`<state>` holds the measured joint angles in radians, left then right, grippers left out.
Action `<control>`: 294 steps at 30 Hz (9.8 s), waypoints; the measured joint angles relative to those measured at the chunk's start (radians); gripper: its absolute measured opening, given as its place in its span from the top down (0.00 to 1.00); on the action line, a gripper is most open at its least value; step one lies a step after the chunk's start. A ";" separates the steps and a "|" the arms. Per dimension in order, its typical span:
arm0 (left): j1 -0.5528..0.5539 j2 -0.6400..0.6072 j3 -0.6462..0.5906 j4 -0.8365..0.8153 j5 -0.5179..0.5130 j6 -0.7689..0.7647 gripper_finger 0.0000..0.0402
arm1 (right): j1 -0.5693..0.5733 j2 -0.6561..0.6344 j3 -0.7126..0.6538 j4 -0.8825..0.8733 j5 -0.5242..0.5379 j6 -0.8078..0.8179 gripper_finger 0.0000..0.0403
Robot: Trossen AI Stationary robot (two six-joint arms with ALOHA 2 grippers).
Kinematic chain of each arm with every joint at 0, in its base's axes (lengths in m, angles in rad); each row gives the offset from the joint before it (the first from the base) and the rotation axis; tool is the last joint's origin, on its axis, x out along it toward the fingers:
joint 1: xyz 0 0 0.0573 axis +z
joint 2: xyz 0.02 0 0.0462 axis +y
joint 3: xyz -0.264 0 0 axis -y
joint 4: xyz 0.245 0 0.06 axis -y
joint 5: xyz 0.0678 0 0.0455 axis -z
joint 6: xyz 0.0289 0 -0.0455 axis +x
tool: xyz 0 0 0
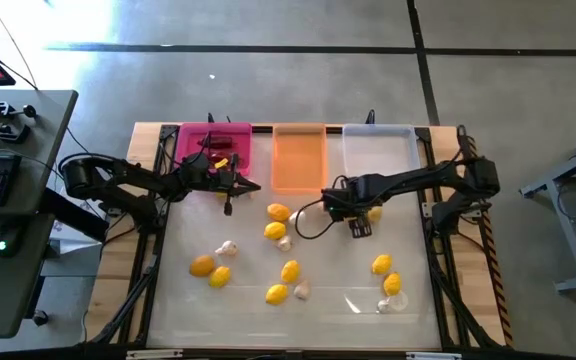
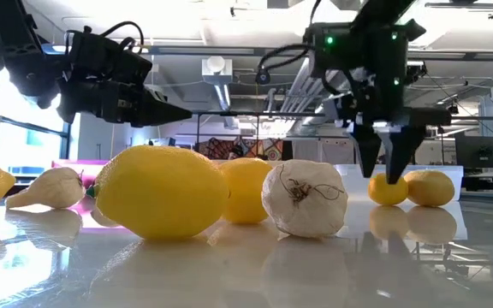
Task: Sort produce into baskets
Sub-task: Put the yellow lemon into the transparent bin
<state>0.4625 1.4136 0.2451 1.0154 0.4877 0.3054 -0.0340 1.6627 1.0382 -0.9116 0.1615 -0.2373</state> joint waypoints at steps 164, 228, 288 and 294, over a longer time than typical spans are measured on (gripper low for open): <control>-0.834 -0.137 0.698 -2.113 -0.340 -1.168 0.37 | -0.751 -0.319 -0.345 1.203 0.134 0.206 0.89; -0.331 -0.169 0.526 -0.950 -0.298 -0.223 0.59 | -0.526 -0.317 -0.348 1.281 -0.154 0.229 0.89; 0.042 0.298 0.642 0.315 -0.100 -1.089 0.59 | -0.074 0.007 -0.154 2.158 0.344 -1.052 0.33; 0.038 0.299 0.642 0.297 -0.078 -1.088 0.59 | -0.075 0.029 -0.105 2.161 0.361 -1.055 0.34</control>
<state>0.5005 1.7123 0.8867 1.3127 0.4101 -0.7822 -0.1085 1.6920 0.9333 1.2491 0.5221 -1.2919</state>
